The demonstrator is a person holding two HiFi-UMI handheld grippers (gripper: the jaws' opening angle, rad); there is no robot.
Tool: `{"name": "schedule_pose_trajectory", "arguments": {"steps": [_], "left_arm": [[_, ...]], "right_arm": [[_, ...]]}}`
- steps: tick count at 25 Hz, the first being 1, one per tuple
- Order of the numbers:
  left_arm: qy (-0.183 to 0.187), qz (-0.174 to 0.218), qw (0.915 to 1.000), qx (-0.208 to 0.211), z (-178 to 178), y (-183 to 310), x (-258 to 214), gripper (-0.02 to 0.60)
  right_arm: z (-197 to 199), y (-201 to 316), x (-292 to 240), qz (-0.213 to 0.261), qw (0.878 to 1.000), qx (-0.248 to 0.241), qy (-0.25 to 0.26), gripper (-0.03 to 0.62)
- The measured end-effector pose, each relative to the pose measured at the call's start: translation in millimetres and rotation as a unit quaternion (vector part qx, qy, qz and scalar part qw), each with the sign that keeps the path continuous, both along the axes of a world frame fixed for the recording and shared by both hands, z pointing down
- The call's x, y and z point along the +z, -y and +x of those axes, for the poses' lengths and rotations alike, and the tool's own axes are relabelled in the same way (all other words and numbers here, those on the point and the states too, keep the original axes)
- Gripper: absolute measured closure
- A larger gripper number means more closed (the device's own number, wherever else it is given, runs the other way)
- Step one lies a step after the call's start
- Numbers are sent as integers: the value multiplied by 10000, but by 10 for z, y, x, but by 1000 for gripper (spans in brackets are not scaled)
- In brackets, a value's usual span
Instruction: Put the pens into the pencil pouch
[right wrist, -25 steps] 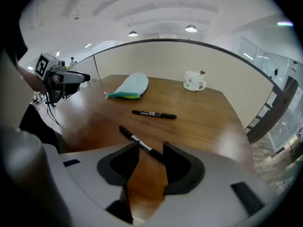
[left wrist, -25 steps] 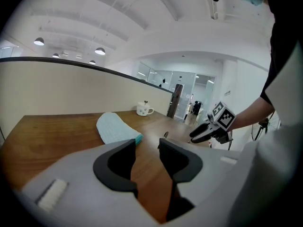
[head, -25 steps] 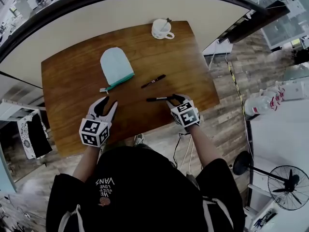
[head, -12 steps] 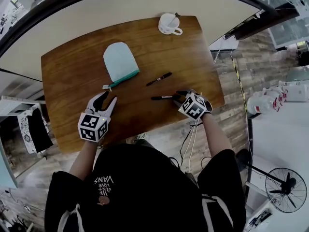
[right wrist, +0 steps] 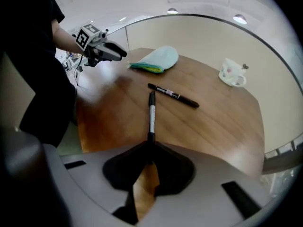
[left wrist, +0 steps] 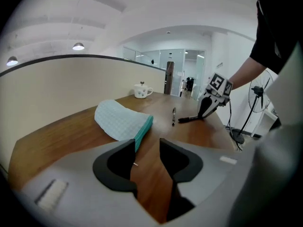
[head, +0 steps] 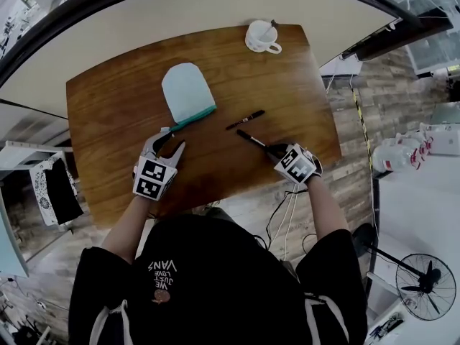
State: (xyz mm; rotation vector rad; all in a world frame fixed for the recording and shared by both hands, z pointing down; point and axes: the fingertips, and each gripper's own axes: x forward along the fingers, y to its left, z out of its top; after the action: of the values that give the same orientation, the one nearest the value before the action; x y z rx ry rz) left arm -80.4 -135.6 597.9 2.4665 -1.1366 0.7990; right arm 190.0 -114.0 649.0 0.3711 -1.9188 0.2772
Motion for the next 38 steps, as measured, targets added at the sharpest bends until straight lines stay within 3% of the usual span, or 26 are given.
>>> {"name": "schedule_pose_trajectory", "arguments": {"steps": [2,7,12,18,26,32,38], "left_arm": [[154,-2,9998,101,14,29,84,428],[557,171,9981,220,69,151,251,402],[1004,452,9932,378,103,387,301,385],[1236,383,9895,650,209,587,398,387],[1148,182,9907,707,210,546,434,526],[369,154,9974,592,317,503,95,534],[145,401,9970,648,402,355,-187,535]], "right_arm": [[-6,-11,-5,124,9997,226,51,540],[-158,-184,-50,387,9988,275,130,540],[-404,-350,-199,559,9913,1123,388,540],[-634,-530,-308,500,9802,1761,751,540],[-860,-619,-399,292,9634,2375,1212,540],[-1107,-668,-440,70,9573,2514,1428,540],[-1302,-583,-484,50,9567,2422,1613,540]]}}
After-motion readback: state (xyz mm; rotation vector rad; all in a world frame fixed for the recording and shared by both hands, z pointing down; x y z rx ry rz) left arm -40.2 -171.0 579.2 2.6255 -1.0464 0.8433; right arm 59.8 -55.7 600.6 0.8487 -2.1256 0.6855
